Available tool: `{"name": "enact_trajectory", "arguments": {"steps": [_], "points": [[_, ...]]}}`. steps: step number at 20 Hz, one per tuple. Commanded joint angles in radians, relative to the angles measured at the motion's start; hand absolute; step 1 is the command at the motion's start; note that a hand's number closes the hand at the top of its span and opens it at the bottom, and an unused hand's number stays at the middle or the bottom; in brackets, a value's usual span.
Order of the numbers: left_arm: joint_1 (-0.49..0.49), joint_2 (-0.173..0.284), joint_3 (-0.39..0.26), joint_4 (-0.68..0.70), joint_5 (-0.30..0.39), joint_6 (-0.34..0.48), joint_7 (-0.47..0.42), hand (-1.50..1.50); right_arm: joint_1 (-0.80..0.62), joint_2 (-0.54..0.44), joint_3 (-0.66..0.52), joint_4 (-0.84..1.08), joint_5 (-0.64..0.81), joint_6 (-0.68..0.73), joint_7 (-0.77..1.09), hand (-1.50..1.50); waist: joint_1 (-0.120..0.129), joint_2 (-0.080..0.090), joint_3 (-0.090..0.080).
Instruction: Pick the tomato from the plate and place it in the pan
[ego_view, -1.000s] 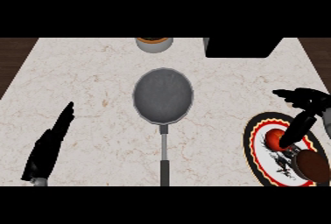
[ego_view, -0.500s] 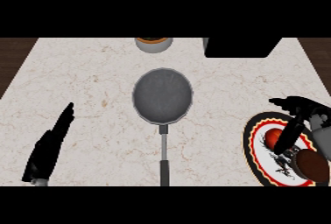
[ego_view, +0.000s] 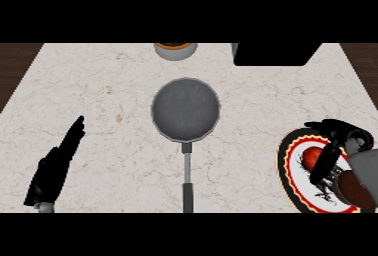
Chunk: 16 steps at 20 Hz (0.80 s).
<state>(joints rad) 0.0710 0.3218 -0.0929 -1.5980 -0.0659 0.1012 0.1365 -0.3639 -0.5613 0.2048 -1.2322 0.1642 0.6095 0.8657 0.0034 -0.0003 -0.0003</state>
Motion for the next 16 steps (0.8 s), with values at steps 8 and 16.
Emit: {"name": "enact_trajectory", "arguments": {"steps": [8, 16], "points": [[-0.051, -0.066, 0.042, 0.075, -0.066, -0.033, -0.025, 0.0, 0.009, 0.059, -0.084, 0.062, 0.144, 0.048, -0.046, -1.5, -0.002, 0.0, 0.0], [0.006, -0.051, 0.086, 0.005, -0.063, -0.081, -0.01, 0.0, 0.084, 0.12, -0.103, 0.058, 0.232, -0.054, -0.183, 1.5, -0.001, 0.0, 0.0]]}}
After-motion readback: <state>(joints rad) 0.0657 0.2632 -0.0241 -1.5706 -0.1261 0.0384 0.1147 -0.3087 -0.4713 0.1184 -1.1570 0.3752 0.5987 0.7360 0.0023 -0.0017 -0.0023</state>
